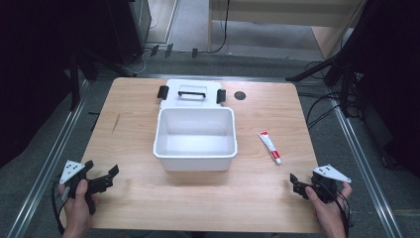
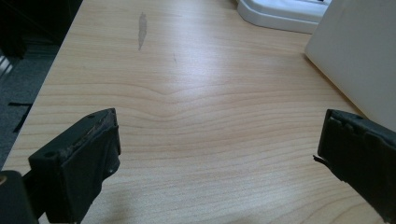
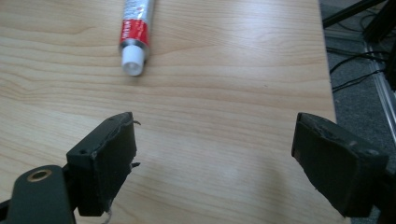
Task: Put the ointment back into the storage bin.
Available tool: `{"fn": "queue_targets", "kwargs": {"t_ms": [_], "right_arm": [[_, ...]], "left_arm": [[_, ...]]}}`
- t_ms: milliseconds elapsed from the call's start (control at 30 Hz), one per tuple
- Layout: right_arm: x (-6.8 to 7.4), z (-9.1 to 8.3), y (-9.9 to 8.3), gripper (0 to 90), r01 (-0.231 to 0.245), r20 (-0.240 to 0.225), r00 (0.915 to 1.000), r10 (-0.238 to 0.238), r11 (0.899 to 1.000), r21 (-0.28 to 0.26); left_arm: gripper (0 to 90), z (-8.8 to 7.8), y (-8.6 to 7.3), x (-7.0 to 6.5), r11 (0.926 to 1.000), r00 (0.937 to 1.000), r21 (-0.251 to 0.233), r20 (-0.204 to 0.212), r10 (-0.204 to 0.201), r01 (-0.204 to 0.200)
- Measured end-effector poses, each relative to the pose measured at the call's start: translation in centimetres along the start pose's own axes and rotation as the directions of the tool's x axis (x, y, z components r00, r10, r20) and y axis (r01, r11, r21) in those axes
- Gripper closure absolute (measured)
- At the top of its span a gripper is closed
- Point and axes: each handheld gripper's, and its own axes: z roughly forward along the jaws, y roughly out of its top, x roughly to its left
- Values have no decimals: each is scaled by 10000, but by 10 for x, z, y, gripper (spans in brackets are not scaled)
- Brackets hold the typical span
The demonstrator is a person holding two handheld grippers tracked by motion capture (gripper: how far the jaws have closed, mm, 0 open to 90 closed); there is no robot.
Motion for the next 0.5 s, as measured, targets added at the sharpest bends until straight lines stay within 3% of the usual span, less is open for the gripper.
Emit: {"fn": "queue_targets", "kwargs": {"t_ms": [200, 400, 500], "right_arm": [[14, 10, 23, 141, 831, -344, 9962, -799, 9907, 1074], [24, 25, 45, 141, 1423, -516, 9897, -1336, 9581, 2486], [29, 33, 55, 141, 1647, -642, 9863, -1522, 9360, 3112]], "left_arm": [[0, 0, 0, 0, 10000, 10000, -6, 9, -18, 18], [0, 0, 0, 1, 10000, 10000, 32, 28, 12, -12], [0, 0, 0, 1, 10000, 10000, 29, 41, 0, 0]]}}
